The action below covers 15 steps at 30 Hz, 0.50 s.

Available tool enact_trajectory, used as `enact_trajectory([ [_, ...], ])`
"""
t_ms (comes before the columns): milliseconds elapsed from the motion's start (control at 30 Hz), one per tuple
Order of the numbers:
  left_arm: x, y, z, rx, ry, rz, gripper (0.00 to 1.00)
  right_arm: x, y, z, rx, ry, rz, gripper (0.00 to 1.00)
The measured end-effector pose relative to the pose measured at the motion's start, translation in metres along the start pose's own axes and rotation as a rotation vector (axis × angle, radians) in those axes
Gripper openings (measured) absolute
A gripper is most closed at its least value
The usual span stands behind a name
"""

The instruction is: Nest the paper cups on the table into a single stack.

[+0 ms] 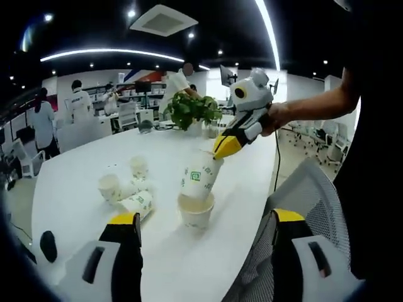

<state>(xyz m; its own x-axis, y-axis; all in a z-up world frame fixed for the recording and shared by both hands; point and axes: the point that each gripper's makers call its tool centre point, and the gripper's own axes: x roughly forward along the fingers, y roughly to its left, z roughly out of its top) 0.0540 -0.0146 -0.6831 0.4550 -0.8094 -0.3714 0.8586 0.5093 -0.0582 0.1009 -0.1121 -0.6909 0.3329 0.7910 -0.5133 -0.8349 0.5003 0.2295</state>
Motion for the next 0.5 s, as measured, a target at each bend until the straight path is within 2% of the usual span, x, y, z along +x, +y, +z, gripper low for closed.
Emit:
enact_trajectory([
  [167, 0.000, 0.000, 0.001, -0.002, -0.004, 0.002, 0.84, 0.005, -0.005, -0.004, 0.008, 0.013, -0.005, 0.00],
  [500, 0.000, 0.003, -0.001, -0.016, -0.005, 0.005, 0.84, 0.014, -0.004, -0.013, -0.068, 0.080, -0.018, 0.00],
])
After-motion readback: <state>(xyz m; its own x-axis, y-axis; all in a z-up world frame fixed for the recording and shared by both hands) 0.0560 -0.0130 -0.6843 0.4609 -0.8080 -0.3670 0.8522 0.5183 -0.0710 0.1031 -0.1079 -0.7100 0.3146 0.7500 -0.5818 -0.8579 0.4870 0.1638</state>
